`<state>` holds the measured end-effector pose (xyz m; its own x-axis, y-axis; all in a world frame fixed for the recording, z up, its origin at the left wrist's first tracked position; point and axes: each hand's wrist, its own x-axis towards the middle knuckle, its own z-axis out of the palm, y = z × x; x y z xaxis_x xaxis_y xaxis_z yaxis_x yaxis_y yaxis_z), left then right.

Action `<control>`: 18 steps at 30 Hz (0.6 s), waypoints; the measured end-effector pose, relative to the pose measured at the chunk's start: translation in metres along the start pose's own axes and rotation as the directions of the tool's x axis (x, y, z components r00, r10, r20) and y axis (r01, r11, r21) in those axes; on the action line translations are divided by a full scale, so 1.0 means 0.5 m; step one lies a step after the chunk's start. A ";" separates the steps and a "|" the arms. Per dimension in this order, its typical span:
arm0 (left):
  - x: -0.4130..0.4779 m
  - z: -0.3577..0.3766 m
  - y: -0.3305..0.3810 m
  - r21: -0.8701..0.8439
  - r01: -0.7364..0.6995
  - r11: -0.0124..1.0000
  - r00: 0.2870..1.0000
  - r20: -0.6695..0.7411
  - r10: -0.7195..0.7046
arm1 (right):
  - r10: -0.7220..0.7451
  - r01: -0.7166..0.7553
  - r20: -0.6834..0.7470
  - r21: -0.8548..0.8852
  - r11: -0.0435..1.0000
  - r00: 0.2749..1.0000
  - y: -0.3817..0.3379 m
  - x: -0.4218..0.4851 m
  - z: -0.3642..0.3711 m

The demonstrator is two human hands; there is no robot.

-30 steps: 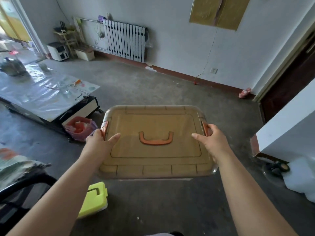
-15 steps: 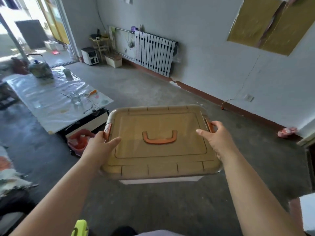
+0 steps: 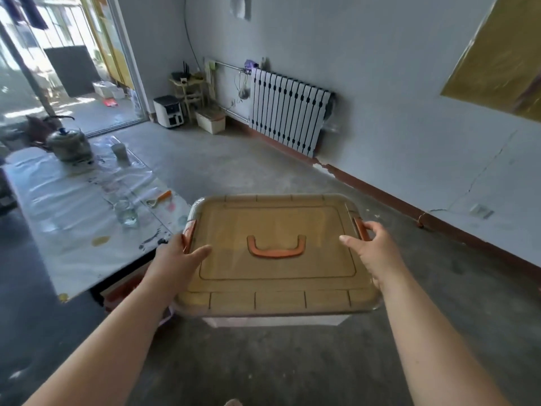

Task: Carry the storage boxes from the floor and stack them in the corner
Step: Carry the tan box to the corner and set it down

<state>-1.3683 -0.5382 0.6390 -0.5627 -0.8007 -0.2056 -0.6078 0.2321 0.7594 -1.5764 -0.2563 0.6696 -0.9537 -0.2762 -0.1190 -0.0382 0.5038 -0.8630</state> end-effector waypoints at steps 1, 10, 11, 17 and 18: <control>0.045 -0.005 0.022 0.018 -0.015 1.000 1.000 -0.007 0.015 | 0.001 -0.001 -0.005 0.002 1.000 1.000 -0.017 0.036 0.013; 0.397 0.042 0.151 0.105 0.029 0.994 0.999 -0.046 -0.025 | -0.016 0.017 0.015 -0.011 1.000 1.000 -0.119 0.400 0.134; 0.444 0.054 0.163 0.109 0.035 0.993 0.998 -0.059 -0.028 | -0.027 0.027 0.029 -0.016 1.000 0.999 -0.129 0.458 0.152; 0.680 0.096 0.250 0.035 0.112 0.993 0.986 -0.131 -0.106 | -0.087 0.097 0.177 -0.052 0.994 0.980 -0.220 0.769 0.239; 0.731 0.099 0.273 0.014 0.127 0.992 0.979 -0.164 -0.123 | -0.105 0.115 0.206 -0.039 0.993 0.973 -0.250 0.838 0.256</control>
<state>-1.6847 -0.7719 0.6369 -0.3843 -0.9027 -0.1934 -0.6822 0.1365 0.7184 -1.9333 -0.5399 0.6646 -0.8622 -0.4905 -0.1269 -0.1595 0.5004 -0.8510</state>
